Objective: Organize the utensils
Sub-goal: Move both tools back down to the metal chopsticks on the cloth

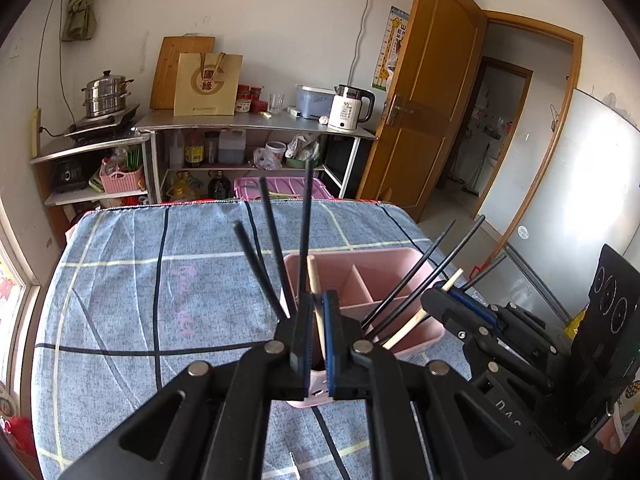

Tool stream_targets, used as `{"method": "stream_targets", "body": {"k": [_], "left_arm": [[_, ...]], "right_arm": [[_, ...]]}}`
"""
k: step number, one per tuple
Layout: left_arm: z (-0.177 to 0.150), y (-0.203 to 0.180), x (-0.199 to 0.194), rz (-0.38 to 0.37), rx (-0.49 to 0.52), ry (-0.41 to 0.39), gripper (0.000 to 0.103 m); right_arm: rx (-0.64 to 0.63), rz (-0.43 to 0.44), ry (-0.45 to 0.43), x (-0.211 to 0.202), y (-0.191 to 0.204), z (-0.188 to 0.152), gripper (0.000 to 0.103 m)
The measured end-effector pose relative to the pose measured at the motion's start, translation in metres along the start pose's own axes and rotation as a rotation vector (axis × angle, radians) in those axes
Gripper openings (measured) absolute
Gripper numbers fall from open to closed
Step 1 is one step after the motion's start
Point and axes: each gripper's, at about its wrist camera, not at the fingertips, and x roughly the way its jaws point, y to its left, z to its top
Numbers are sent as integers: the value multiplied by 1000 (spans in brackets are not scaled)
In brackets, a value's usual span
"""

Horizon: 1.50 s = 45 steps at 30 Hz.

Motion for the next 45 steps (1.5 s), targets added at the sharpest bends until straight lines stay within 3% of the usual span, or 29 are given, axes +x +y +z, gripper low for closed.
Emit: {"method": "stream_targets", "body": {"k": [5,12,18,23,32,45], "left_arm": [[-5,2,-16,2,-20,-38,29],[-14,-3,-51,30,-3,-106,30],[-42,-4,-71,43,9,-119,33],[-81,4,-70,58,-25,-74,33],[-148,5,-38,56,-49,95,33],[-172,-1,6,84,-42,255,33]], "right_arm": [[2,5,-8,-15,-3,2,22],[15,17,-48,-51,-5,5,27],[24,24,-40,-80,-9,-12,27],[55,28,29,-89,-17,-38,27],[69,36,198,-87,-21,-95,27],[86,9,424,-47,-22,-147,27]]}}
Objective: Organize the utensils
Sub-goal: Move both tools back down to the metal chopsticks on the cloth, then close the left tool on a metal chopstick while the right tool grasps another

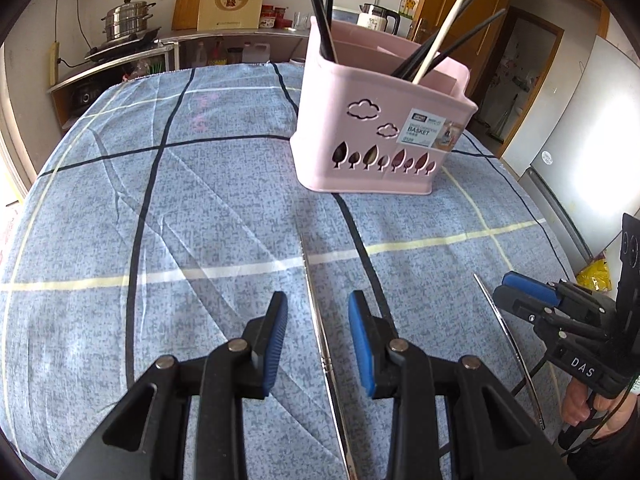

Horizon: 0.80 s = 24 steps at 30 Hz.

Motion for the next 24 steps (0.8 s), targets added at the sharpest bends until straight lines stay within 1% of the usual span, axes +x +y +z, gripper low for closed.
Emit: {"method": "stream_targets", "body": {"k": [5,10,13,14,15,17,21,24], "left_arm": [[1,-2,18,15,-8,50,33],[10,-9,26,49,23,59,33],[16,-16,32,95,63,55,31],[17,-19,34,115,81,53,29],[17,-21,35,131,94,50,26],[21,-25,38,151,115,45,21],[23,-27,39,153,121,39,10],[24,-23,37,143,105,40,5]], "right_arm": [[-3,-10,40,11,-1,-6,27],[-18,-25,41,12,2,-5,26],[-31,-54,40,13,5,-5,20],[-34,-60,40,13,5,-6,17],[-35,-67,41,14,5,-5,11],[-36,-72,44,14,6,-5,6],[-45,-65,44,15,7,-5,4],[-34,-43,41,14,8,-3,4]]}}
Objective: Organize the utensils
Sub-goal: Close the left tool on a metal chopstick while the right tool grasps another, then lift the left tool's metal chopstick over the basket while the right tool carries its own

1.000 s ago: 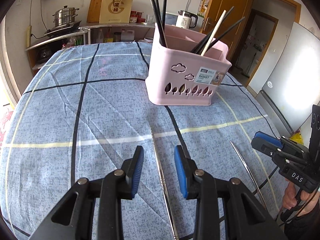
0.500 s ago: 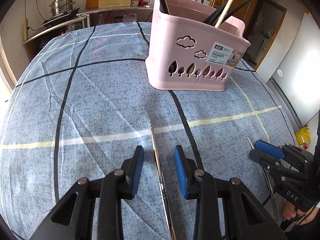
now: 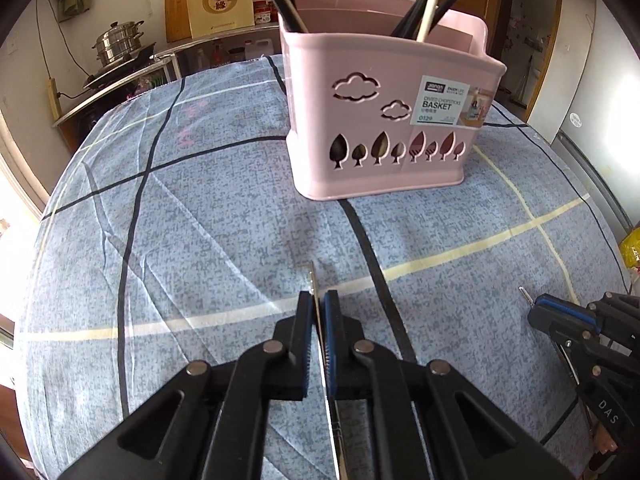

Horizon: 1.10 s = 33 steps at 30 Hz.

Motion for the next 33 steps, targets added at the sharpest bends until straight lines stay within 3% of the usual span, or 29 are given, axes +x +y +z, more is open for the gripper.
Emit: {"method": "stream_targets", "body": {"k": [7,23,33], "left_arm": [[6,7,-24,-47,-29,-48,5],[34,22,-124,-127,-32,-278,5],[26,25,-134,-146,-45,-291,5]], "right_arm": [[3,37,-64,-18,1,12,4],[-30,77,-298,-89,5,60,4],[-30,81,-346,-107,8,55,4]]}}
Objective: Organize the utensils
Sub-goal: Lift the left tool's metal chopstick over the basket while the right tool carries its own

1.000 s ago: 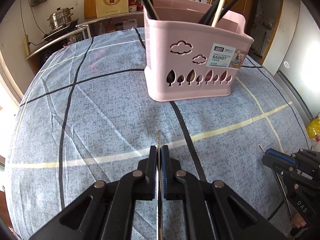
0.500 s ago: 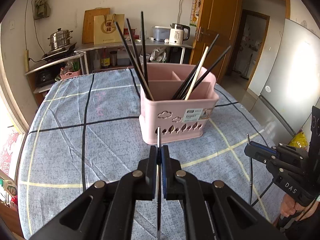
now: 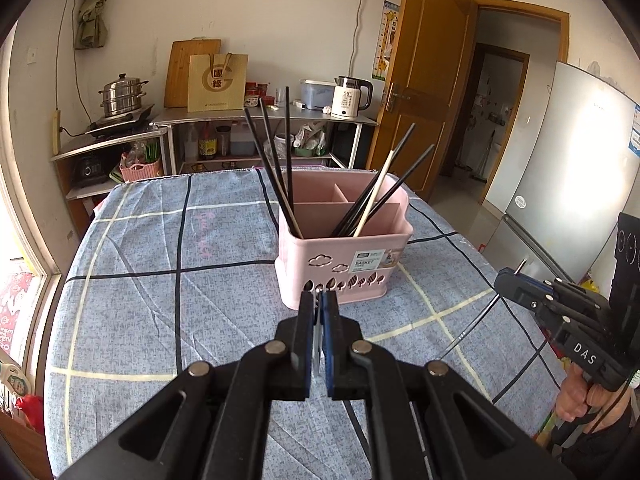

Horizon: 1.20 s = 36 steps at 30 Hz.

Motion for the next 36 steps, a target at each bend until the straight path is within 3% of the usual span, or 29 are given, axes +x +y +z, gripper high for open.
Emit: {"method": "stream_targets", "body": {"k": [36], "left_arm": [[-8,-14,-4,10,28,2,5]], "right_arm": [[1,23,-11,3,-5,4,4]]}}
